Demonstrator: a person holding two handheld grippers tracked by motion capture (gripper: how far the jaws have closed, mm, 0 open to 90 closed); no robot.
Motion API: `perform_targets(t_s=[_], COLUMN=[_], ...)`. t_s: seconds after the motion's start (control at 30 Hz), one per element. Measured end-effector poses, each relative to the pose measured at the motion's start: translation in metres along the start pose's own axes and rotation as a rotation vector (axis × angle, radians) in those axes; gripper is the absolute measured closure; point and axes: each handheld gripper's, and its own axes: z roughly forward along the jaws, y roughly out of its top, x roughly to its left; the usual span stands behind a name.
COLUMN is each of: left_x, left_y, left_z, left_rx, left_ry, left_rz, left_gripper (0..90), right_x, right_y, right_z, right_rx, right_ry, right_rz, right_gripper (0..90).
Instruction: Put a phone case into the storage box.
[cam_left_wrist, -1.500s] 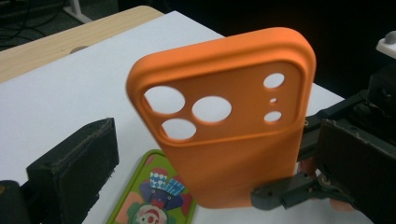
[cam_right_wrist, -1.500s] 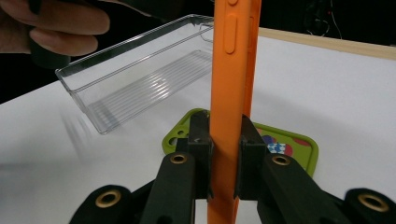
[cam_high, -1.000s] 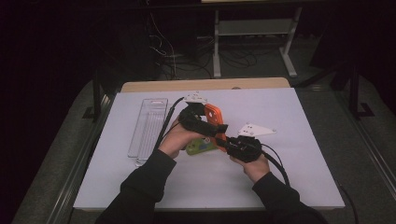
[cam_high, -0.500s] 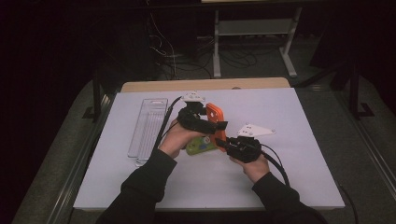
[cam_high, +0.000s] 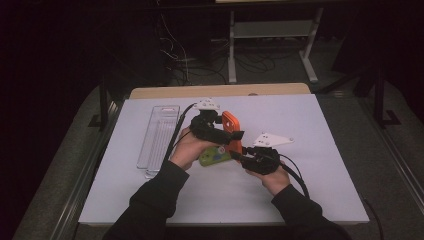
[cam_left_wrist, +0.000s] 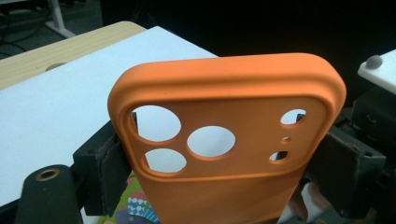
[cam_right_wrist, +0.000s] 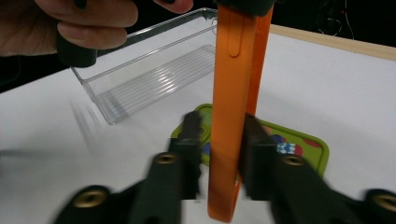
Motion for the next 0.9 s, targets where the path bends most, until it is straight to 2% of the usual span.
perform_targets(t_s=[0.03,0.1,0.13,0.23,0.27,0.3,0.43,0.47,0.5,0.53,0.63,0.9], left_x=[0.000,0.001,0.001,0.002,0.002,0.002,0.004,0.004,0.004,0.005,0.006,0.010], left_y=[0.000,0.000,0.000,0.001,0.001,0.001,0.002,0.002,0.002,0.002,0.003,0.004], left_z=[0.000,-0.001,-0.002,-0.005,-0.005,-0.006,-0.009,-0.009,-0.010,-0.013,-0.016,-0.023], left_rx=[-0.001,0.007,0.010,0.014,0.014,0.015,0.021,0.018,0.016,0.026,0.022,0.026], left_ry=[0.001,0.004,0.011,0.018,0.018,0.023,0.030,0.028,0.029,0.033,0.040,0.058], left_rz=[0.004,0.020,0.021,0.021,0.021,0.014,0.019,0.013,0.013,0.020,0.021,0.021], left_gripper=[15.5,15.5,15.5,15.5,15.5,15.5,15.5,15.4,15.4,15.4,15.4,15.4], right_x=[0.000,-0.002,-0.005,-0.007,-0.007,-0.011,-0.015,-0.018,-0.018,-0.019,-0.022,-0.025], right_y=[0.000,0.001,0.000,-0.002,-0.002,-0.004,-0.008,-0.012,-0.012,-0.018,-0.027,-0.048], right_z=[0.000,-0.003,-0.007,-0.012,-0.012,-0.016,-0.020,-0.022,-0.022,-0.025,-0.029,-0.044], right_rx=[0.000,0.005,0.019,0.068,0.068,0.095,0.140,0.163,0.163,0.182,0.233,0.286], right_ry=[0.000,-0.002,0.005,0.000,0.000,0.010,0.000,0.013,0.013,-0.002,-0.003,-0.027], right_rz=[0.000,-0.006,-0.005,-0.029,-0.029,-0.032,-0.028,-0.011,-0.011,-0.014,-0.027,-0.059], right_gripper=[60.4,50.5,40.7,31.3,31.3,25.4,17.2,10.5,10.5,1.3,0.0,0.0])
